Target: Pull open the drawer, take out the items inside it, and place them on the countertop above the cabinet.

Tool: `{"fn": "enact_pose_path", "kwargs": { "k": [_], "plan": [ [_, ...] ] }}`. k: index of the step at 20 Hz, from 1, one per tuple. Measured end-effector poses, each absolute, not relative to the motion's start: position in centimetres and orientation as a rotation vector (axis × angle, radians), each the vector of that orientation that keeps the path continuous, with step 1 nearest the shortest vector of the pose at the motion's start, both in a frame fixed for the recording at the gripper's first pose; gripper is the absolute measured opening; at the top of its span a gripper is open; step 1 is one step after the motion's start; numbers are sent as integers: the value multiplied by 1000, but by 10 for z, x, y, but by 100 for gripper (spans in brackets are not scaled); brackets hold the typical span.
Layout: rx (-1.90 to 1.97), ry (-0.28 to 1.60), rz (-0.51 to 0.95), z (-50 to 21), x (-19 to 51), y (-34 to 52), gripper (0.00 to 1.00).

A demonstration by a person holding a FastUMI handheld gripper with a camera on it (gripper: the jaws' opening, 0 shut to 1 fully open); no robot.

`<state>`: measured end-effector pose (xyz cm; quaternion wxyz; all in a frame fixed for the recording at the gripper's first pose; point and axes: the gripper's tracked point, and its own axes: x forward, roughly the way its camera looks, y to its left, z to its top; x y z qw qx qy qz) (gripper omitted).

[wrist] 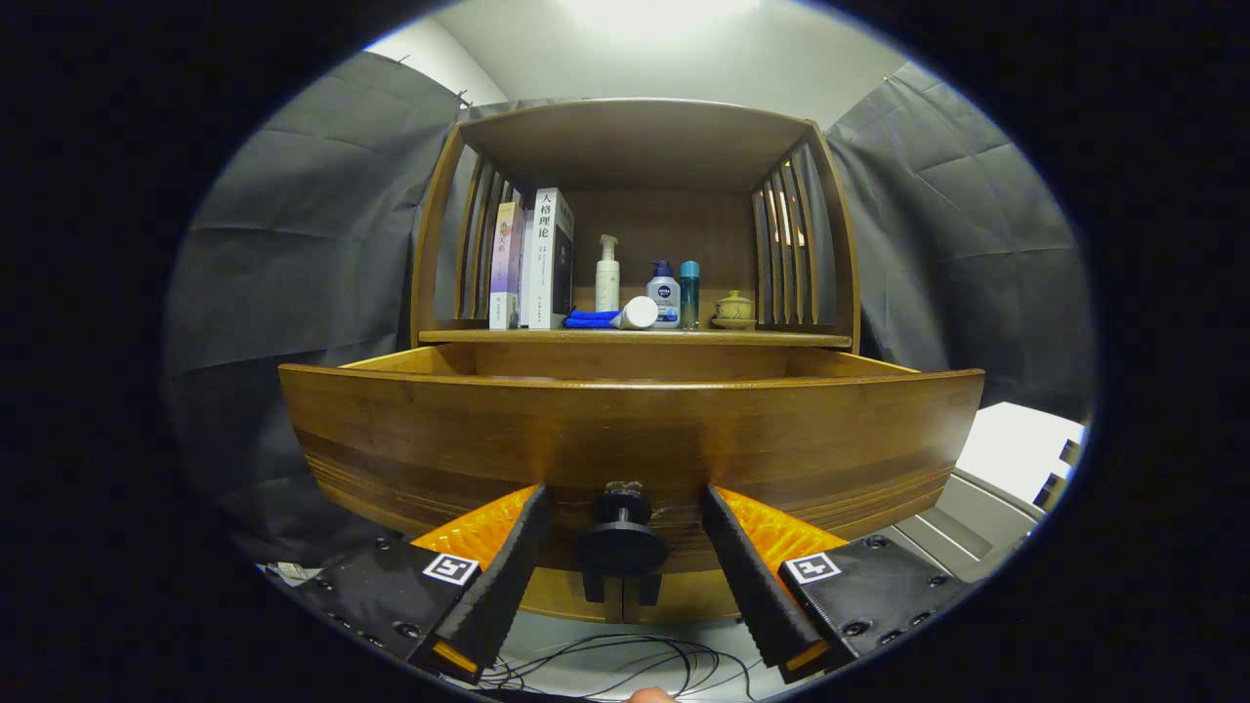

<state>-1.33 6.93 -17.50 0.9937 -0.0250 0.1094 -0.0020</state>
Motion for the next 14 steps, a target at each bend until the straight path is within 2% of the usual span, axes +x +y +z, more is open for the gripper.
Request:
{"fn": "enact_pose_path", "kwargs": {
  "k": [14],
  "plan": [
    [-47,220,-8,-169,38,68,99]
  ]
}}
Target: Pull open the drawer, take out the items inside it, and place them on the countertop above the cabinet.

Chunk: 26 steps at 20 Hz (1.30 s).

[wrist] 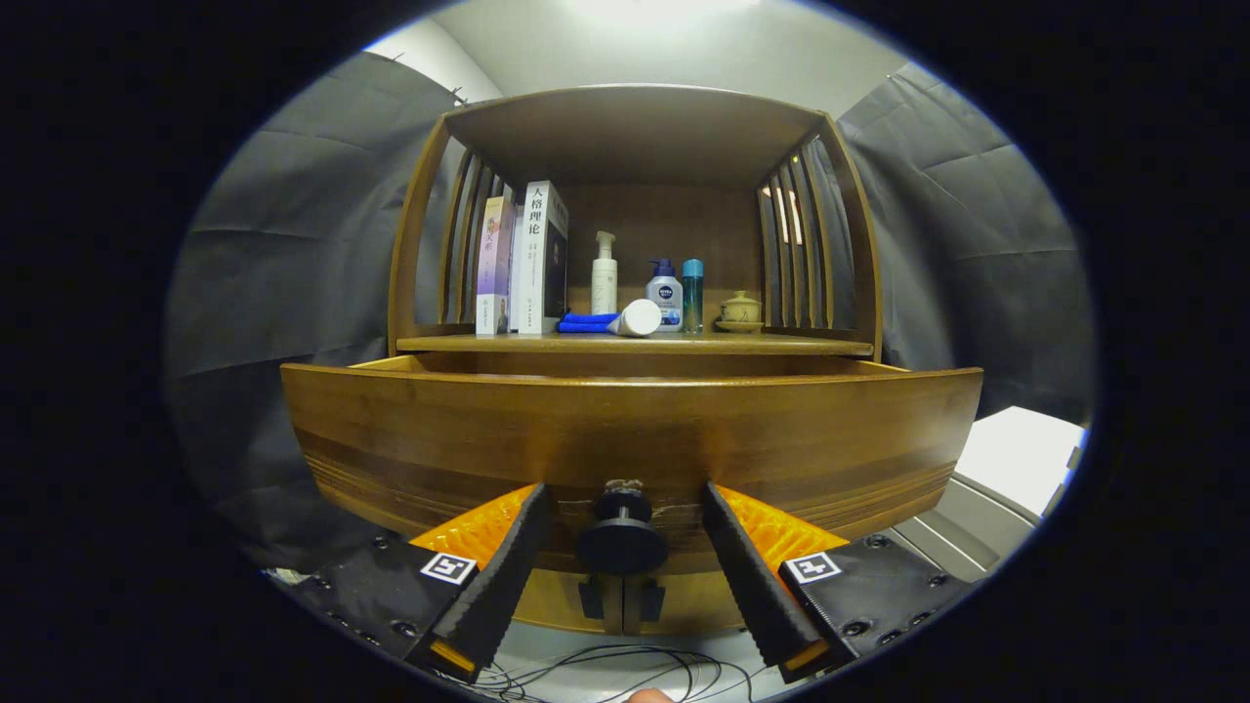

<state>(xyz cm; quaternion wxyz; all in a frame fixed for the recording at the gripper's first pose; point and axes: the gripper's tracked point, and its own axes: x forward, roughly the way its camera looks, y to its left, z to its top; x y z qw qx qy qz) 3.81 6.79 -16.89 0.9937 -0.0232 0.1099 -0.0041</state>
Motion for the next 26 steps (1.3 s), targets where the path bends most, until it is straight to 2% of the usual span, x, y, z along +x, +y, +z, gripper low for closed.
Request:
{"fn": "enact_pose_path", "kwargs": {
  "k": [26],
  "plan": [
    [-54,226,-42,-181,139,68,99]
  ]
}}
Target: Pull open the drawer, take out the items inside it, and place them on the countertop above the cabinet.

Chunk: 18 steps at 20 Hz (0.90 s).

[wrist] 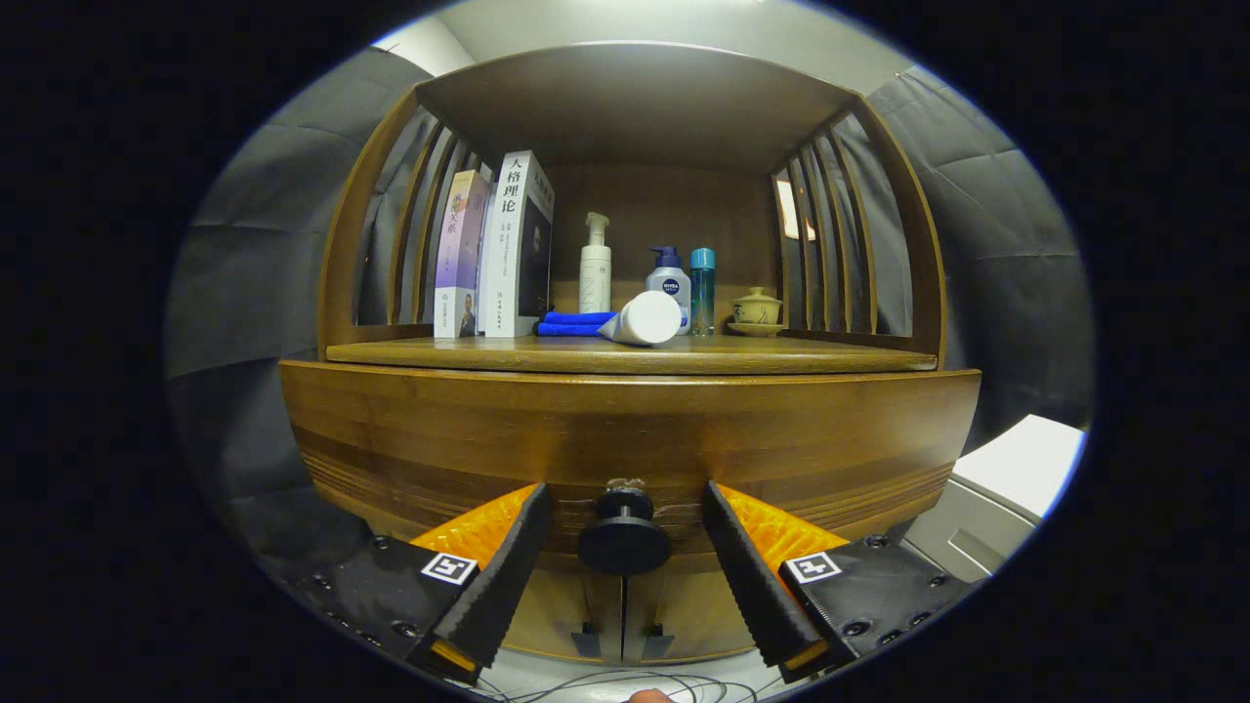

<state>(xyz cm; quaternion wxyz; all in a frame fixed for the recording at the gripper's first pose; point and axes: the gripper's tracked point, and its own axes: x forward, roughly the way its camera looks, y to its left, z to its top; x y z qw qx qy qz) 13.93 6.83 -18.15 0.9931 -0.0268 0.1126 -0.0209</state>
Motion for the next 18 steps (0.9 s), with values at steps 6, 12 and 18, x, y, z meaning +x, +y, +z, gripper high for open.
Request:
{"fn": "enact_pose_path", "kwargs": {
  "k": [6,12,18],
  "plan": [
    [-55,226,-43,-183,158,71,99],
    [-60,227,-42,-185,172,71,99],
    [-29,189,29,-145,144,81,98]
  ]
}}
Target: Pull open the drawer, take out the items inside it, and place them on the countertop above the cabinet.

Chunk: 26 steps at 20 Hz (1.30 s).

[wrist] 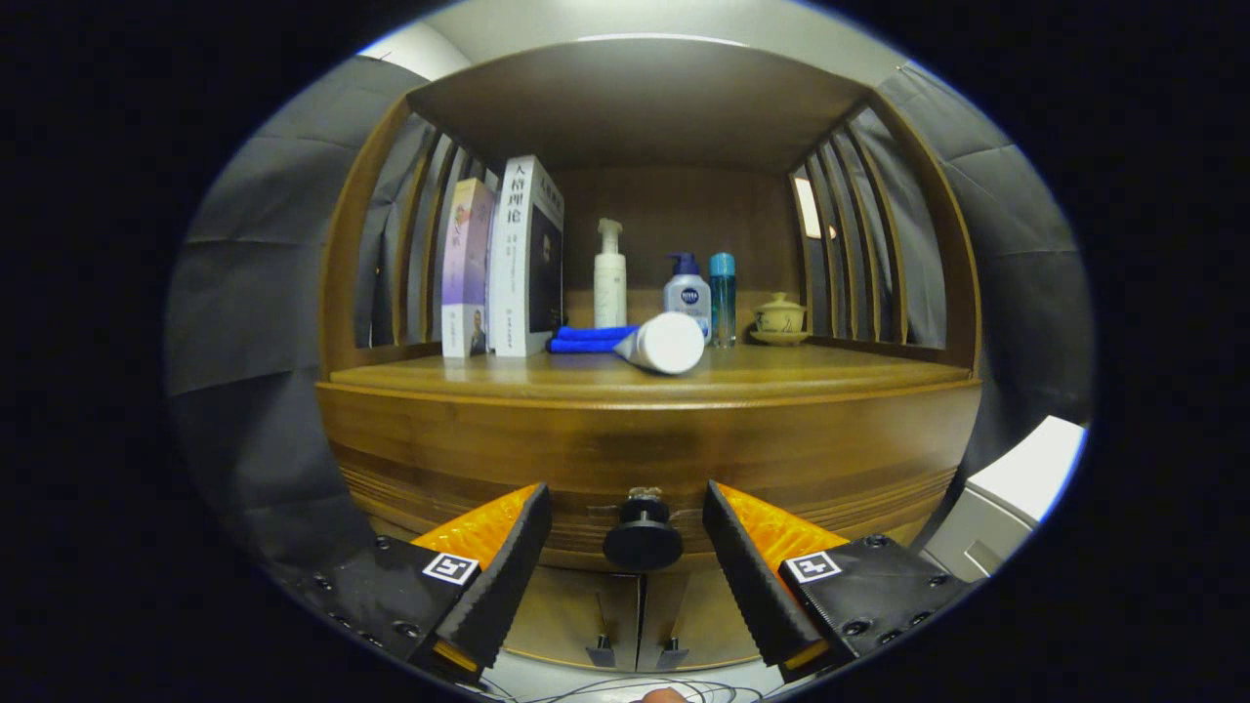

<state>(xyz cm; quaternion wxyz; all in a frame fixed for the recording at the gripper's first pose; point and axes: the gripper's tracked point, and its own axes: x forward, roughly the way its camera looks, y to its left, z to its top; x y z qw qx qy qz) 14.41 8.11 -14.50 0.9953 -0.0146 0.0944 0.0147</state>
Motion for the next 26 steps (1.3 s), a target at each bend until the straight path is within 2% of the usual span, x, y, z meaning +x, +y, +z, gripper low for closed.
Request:
{"fn": "enact_pose_path", "kwargs": {
  "k": [6,11,19,26],
  "plan": [
    [-39,71,109,-67,78,80,98],
    [4,42,143,-21,29,74,98],
    [32,10,124,4,-20,46,98],
    [50,14,114,5,-26,34,98]
  ]
}}
